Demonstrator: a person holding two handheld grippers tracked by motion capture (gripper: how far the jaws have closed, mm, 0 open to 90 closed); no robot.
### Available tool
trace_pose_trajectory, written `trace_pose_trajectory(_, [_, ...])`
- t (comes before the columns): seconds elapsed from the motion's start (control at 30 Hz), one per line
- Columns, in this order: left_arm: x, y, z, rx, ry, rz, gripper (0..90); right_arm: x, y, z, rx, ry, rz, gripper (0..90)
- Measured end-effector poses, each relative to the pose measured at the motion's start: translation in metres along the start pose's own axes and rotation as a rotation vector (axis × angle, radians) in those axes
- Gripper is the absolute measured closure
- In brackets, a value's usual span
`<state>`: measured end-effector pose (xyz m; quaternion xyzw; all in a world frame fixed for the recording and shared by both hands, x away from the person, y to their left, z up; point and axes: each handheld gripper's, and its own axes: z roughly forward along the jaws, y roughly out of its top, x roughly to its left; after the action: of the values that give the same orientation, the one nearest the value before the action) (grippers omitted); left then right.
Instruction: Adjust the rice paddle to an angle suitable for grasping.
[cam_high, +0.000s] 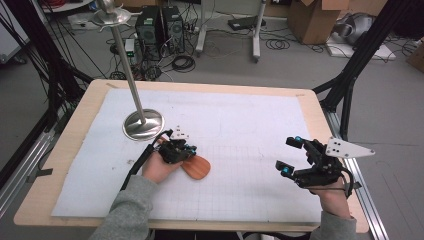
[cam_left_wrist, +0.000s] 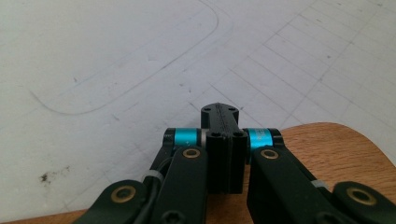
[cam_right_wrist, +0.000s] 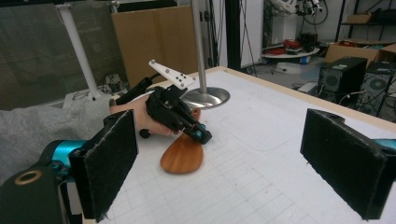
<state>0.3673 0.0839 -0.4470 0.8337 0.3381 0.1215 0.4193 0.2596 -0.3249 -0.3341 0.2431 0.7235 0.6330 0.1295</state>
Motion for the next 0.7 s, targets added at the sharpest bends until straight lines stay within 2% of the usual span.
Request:
trace_pose_trajectory(0.27, [-0.011,-0.001,-0.006,0.041,-0.028,0.036,89.4,0.000,0.000,0.002,0.009,0.003,0.003,9.9])
trace_pose_trajectory(0.37, [-0.015,-0.006,-0.010,0.040,-0.040,0.033,89.4,0.001,0.000,0.002,0.012,0.001,0.004,9.9])
trace_pose_trajectory(0.6, [-0.024,-0.015,-0.021,0.043,-0.051,0.068,89.3,0.002,0.000,0.006,0.019,0.008,-0.003,9.9])
trace_pose_trajectory(0.7, [-0.026,-0.019,-0.025,0.036,-0.055,0.063,89.3,0.003,0.000,0.007,0.025,0.010,-0.001,9.9])
